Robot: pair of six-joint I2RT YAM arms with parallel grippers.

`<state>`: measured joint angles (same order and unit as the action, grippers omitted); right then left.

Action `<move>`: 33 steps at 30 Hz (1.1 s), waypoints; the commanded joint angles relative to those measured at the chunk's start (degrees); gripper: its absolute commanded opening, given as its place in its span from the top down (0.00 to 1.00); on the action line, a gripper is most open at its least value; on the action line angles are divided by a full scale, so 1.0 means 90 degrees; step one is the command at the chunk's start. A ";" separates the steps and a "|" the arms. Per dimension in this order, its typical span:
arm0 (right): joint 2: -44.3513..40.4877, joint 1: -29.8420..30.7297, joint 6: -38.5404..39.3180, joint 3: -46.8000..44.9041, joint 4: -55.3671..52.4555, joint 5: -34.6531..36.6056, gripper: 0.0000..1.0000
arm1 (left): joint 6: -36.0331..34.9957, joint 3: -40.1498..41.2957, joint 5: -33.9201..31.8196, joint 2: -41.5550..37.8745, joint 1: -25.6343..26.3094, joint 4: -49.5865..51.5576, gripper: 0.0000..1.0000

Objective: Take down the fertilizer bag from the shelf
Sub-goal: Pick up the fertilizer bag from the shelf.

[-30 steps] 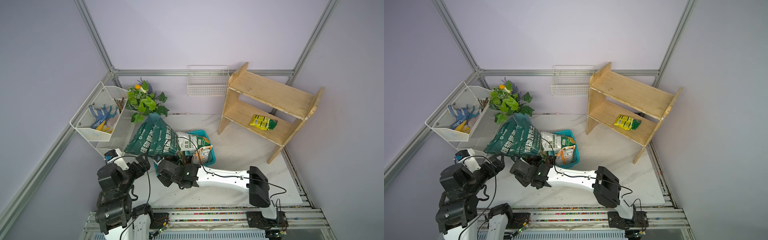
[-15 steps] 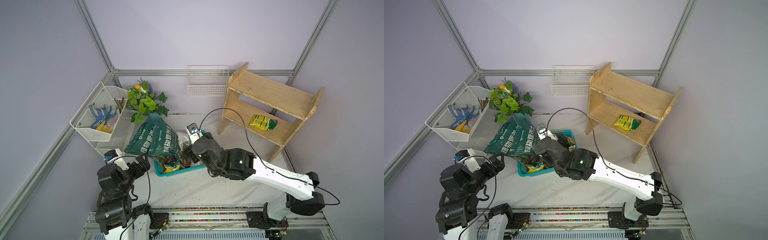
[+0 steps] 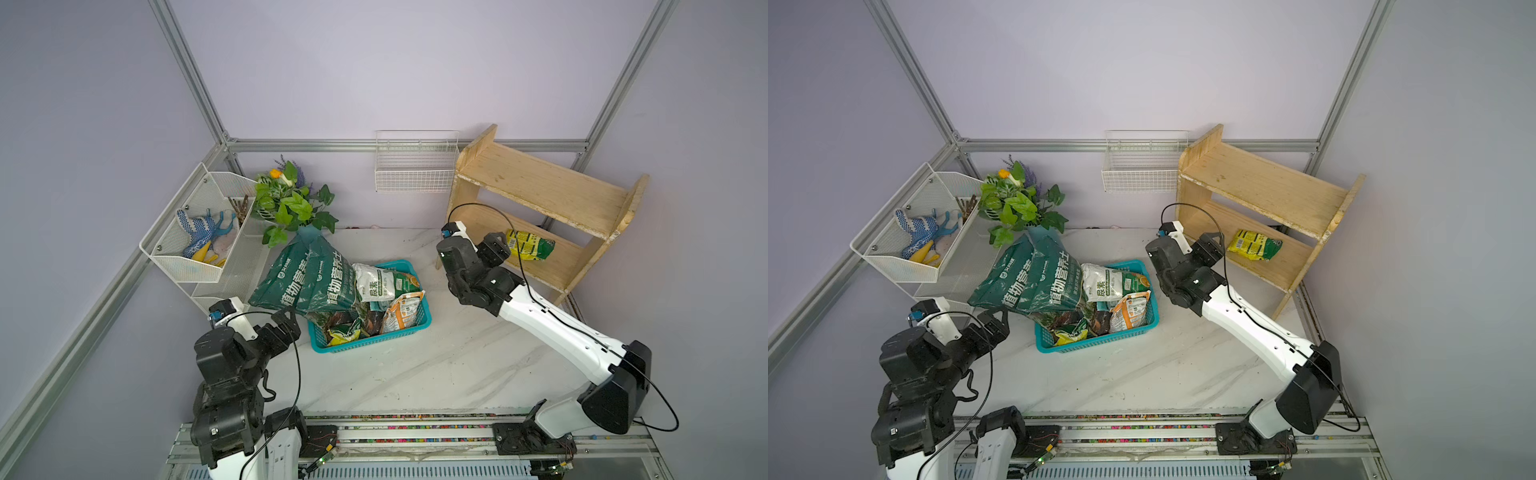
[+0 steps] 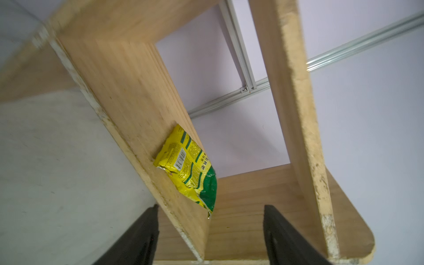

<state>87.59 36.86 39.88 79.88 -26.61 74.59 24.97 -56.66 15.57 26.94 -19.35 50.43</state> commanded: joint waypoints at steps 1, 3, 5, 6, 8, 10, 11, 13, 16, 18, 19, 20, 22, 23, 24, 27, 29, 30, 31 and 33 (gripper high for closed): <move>-0.0090 -0.0532 0.2053 -0.0406 0.1646 0.0502 0.32 | 0.0028 -0.0061 -0.0002 0.0022 0.0041 0.0050 0.00; -0.0136 -0.0824 0.2268 -0.0584 0.1816 0.0459 0.33 | 0.0028 -0.0062 -0.0002 0.0031 0.0048 0.0046 0.01; -0.0269 -0.1056 0.2283 -0.0716 0.1926 0.0348 0.33 | 0.0028 -0.0064 0.0009 0.0037 0.0051 0.0050 0.00; -0.0336 -0.1148 0.2278 -0.0787 0.1955 0.0287 0.33 | 0.0028 -0.0061 0.0011 0.0043 0.0051 0.0050 0.00; -0.0441 -0.1324 0.2278 -0.0961 0.1980 0.0177 0.33 | 0.0028 -0.0061 0.0009 0.0033 0.0051 0.0050 0.01; -0.0455 -0.1414 0.2278 -0.1177 0.1934 0.0086 0.33 | 0.0029 -0.0060 0.0004 0.0034 0.0051 0.0050 0.00; -0.0414 -0.1465 0.2304 -0.1268 0.1930 0.0082 0.33 | 0.0028 -0.0061 0.0010 0.0034 0.0043 0.0050 0.00; -0.0325 -0.1528 0.2320 -0.1285 0.1960 0.0118 0.33 | 0.0028 -0.0061 0.0002 0.0028 0.0051 0.0050 0.01; -0.0279 -0.1583 0.1999 -0.1142 0.1589 0.0014 0.40 | 0.0028 -0.0061 -0.0003 0.0029 0.0051 0.0050 0.01; -0.0331 -0.1629 0.1996 -0.1231 0.1541 -0.0044 0.41 | 0.0028 -0.0061 0.0003 0.0044 0.0048 0.0050 0.00; -0.0359 -0.1675 0.2091 -0.1342 0.1629 -0.0040 0.40 | 0.0028 -0.0061 0.0003 0.0036 0.0059 0.0050 0.01; -0.0393 -0.1716 0.2187 -0.1444 0.1729 -0.0028 0.39 | 0.0028 -0.0061 0.0006 0.0029 0.0058 0.0050 0.00; -0.0450 -0.1804 0.2441 -0.1689 0.1981 -0.0012 0.38 | 0.0028 -0.0061 -0.0001 0.0031 0.0061 0.0050 0.00; -0.0471 -0.1842 0.2580 -0.1783 0.2161 0.0011 0.38 | 0.0028 -0.0061 -0.0002 0.0023 0.0070 0.0050 0.00; -0.0462 -0.1876 0.2665 -0.1832 0.2256 0.0030 0.37 | 0.0028 -0.0061 -0.0001 0.0031 0.0068 0.0049 0.00; -0.0402 -0.1937 0.2611 -0.1815 0.2208 0.0033 0.37 | 0.0028 -0.0061 -0.0007 0.0034 0.0069 0.0050 0.00; -0.0360 -0.1976 0.2627 -0.1796 0.2207 0.0043 0.37 | 0.0028 -0.0061 -0.0001 0.0024 0.0070 0.0050 0.01; -0.0346 -0.2009 0.2630 -0.1787 0.2224 0.0052 0.37 | 0.0028 -0.0061 -0.0011 0.0024 0.0070 0.0050 0.00; -0.0338 -0.2039 0.2630 -0.1762 0.2248 0.0067 0.37 | 0.0028 -0.0061 -0.0006 0.0024 0.0065 0.0050 0.00; -0.0304 -0.2091 0.2630 -0.1709 0.2292 0.0091 0.37 | 0.0028 -0.0061 -0.0005 0.0019 0.0068 0.0057 0.01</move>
<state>84.66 18.83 63.35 63.42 -8.49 74.72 24.97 -56.66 15.57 27.00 -19.05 50.43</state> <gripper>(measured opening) 0.630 0.995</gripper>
